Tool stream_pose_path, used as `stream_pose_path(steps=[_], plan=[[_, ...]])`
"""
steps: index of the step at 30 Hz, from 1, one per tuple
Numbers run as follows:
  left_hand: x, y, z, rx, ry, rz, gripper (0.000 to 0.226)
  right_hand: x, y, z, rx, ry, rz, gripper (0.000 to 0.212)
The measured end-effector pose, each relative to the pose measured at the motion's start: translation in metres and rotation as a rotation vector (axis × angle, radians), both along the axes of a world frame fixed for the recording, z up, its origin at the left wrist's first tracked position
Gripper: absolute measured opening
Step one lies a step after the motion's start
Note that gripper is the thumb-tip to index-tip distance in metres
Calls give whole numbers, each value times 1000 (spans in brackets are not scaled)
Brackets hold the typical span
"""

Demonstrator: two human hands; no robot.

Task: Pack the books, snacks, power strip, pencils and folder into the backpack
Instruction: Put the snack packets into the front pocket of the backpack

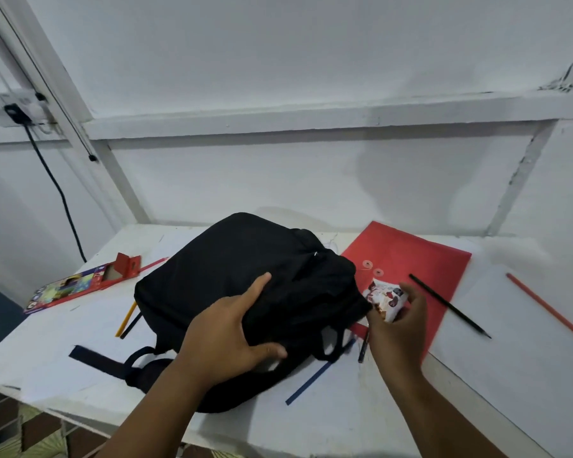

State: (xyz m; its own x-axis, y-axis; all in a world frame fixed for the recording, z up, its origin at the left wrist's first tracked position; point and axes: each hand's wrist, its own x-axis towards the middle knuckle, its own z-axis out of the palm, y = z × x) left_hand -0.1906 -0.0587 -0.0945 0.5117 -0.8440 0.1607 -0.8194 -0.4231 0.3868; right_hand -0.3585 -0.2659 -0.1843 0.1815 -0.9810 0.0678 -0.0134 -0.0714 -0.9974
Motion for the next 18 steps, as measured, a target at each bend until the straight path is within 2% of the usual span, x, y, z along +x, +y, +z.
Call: stream_pose_path(steps=[5,7,9,12,14,18], plan=[[7,-4,-8,258,89,-148,96,-11,-4,9,-56,-45,-205,65],[12,-6,-10,175,152,-142,90,-13,-5,15,-68,-76,-257,69],[15,-8,-10,14,180,-59,81,-12,-4,25,-87,-115,-284,71],[17,-14,-10,-170,55,134,54,-6,1,42,-99,-173,-231,71],[16,-18,-13,-177,-9,205,52,1,7,51,-83,-208,-161,71],[21,-24,-15,-88,-10,243,55,21,24,58,-43,-189,-33,78]])
